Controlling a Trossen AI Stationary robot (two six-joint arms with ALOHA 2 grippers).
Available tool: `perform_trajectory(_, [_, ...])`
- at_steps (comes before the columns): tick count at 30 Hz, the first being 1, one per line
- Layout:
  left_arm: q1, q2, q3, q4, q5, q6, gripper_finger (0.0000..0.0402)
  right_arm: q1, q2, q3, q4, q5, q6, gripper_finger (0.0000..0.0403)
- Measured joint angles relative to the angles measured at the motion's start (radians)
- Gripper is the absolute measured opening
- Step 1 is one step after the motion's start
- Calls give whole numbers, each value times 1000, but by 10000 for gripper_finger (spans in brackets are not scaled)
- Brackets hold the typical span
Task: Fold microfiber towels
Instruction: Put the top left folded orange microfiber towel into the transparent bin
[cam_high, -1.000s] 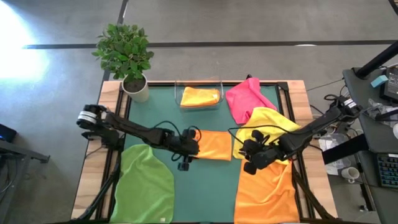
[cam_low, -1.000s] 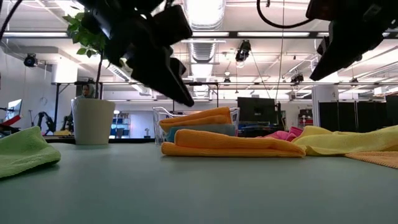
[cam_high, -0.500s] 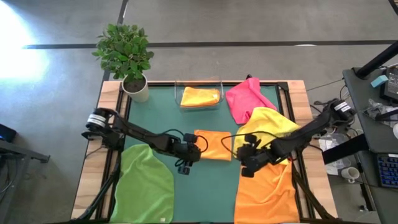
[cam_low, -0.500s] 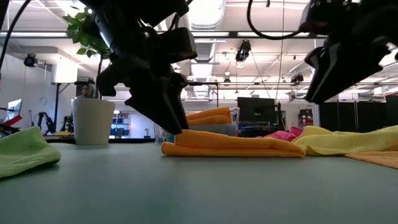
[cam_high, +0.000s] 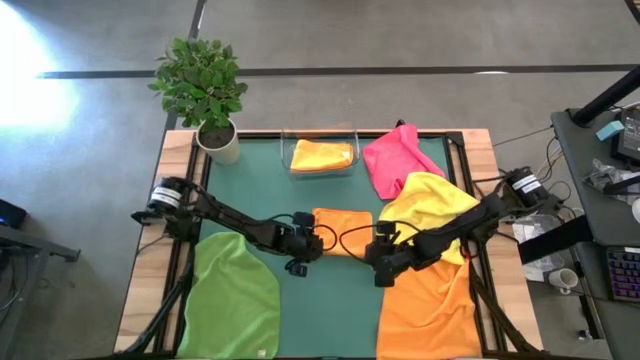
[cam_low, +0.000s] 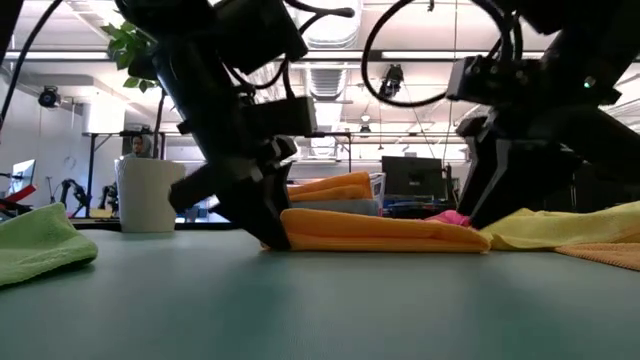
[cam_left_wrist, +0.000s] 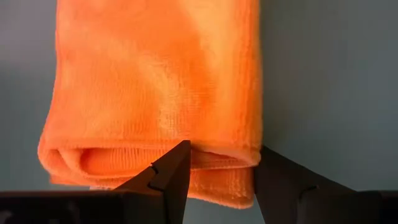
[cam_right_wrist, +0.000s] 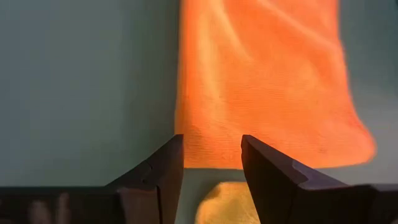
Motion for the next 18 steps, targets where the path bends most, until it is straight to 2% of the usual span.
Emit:
perform_trajectory(4, [4,7,1,6,-24,-3,143,-10,44,1,70,-79,-39,153])
perform_trajectory(10, [6,8,0,4,-24,-5,128,-20,99,4,90,-71,-40,153])
perform_trajectory(18, [7,9,-1,-2,-25,-6,15,-29,117,5,85,-51,-40,146])
